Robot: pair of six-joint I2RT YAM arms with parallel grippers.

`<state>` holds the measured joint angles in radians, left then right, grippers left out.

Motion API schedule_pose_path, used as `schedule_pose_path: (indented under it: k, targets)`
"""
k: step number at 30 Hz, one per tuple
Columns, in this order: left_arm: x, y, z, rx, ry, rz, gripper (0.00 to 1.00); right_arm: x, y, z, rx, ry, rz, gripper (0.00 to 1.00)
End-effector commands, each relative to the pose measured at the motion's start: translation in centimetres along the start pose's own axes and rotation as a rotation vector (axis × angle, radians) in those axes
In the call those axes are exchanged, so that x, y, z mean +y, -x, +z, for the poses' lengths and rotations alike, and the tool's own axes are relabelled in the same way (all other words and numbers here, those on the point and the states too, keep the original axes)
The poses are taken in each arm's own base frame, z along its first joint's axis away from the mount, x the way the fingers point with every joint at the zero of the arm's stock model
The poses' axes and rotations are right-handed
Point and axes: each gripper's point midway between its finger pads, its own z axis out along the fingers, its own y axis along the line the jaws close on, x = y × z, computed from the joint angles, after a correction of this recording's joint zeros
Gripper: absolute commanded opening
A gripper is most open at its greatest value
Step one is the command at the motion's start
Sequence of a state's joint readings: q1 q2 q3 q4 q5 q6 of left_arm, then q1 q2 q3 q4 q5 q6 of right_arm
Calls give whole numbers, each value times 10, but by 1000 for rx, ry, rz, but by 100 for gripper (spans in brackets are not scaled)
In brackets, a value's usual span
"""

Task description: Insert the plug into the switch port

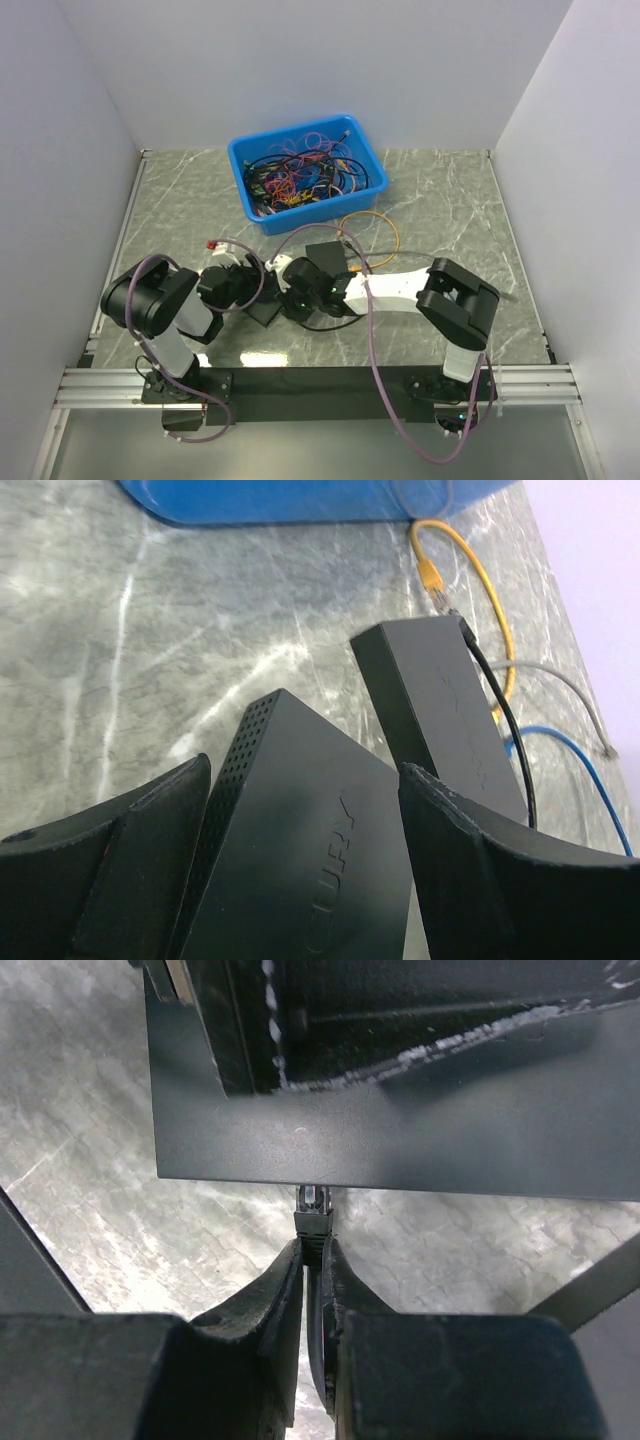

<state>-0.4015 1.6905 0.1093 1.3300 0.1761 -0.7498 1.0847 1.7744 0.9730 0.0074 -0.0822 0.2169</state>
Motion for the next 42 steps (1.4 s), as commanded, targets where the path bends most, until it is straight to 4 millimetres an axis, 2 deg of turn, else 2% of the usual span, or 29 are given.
schedule_pose_path:
  k: [1,9,14,20,26,30,34,39,40,41,42]
  targets:
    - [-3,-91,-41,369,6,-182,81,2,184,-23,-584,-4,25,0]
    - [-2,-93,-43,361,22,-181,81,-1,227,-22,-707,-27,65,0]
    - [-1,-96,-42,371,27,-189,81,-4,255,-36,-803,-16,116,0]
    - [2,-97,-43,371,41,-191,81,9,300,-47,-877,43,129,0]
    - [3,-98,-43,372,42,-190,81,14,310,-32,-876,82,154,0]
    - [5,-99,-41,374,52,-193,81,20,322,-40,-901,124,170,0]
    - [4,-98,-41,371,53,-192,81,23,324,-46,-898,123,158,0]
    - [5,-91,-39,357,78,-177,81,7,288,-53,-858,58,163,0]
    - [6,-86,-38,342,94,-171,81,1,283,-57,-861,26,169,0]
    - [7,-82,-37,330,108,-167,82,-5,270,-63,-847,3,174,1]
    - [8,-79,-37,319,122,-163,83,-10,265,-68,-849,-17,167,5]
